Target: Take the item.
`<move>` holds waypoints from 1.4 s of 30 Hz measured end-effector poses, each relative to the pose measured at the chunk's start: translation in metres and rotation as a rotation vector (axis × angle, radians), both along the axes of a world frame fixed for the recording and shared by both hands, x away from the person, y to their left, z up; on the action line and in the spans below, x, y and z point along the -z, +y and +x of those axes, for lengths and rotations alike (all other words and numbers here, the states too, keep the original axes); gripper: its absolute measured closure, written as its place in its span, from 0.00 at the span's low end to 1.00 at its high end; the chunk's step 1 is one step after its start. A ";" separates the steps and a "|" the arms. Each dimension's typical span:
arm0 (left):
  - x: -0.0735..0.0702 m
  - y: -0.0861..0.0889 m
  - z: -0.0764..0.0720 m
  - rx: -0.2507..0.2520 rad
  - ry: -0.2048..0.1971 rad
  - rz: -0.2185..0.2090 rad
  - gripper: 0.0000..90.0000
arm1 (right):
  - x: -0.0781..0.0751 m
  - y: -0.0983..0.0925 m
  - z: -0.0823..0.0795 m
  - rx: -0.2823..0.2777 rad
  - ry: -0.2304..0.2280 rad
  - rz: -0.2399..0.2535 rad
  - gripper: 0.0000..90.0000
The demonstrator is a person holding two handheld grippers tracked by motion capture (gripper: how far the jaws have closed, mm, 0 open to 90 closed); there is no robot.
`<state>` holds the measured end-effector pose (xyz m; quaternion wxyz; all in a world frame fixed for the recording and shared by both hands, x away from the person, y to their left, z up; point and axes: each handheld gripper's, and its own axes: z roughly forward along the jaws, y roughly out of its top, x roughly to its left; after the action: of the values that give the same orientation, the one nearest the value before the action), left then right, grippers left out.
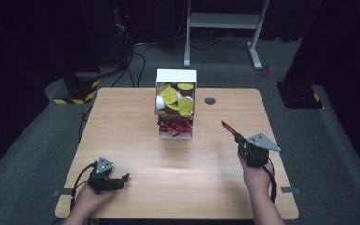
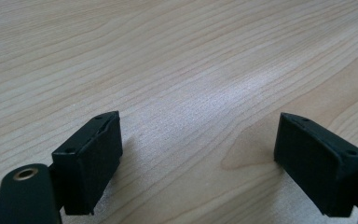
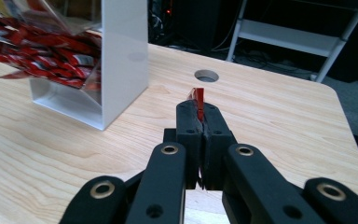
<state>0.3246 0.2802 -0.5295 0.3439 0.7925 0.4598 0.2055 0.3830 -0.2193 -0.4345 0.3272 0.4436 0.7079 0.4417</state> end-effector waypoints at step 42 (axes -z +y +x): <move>0.000 0.000 0.000 0.001 0.000 0.000 0.17 | 0.040 -0.002 0.034 0.086 0.095 -0.055 0.98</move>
<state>0.3246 0.2803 -0.5294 0.3439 0.7927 0.4596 0.2052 0.4171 -0.2210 -0.4742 0.3239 0.4851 0.7148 0.3858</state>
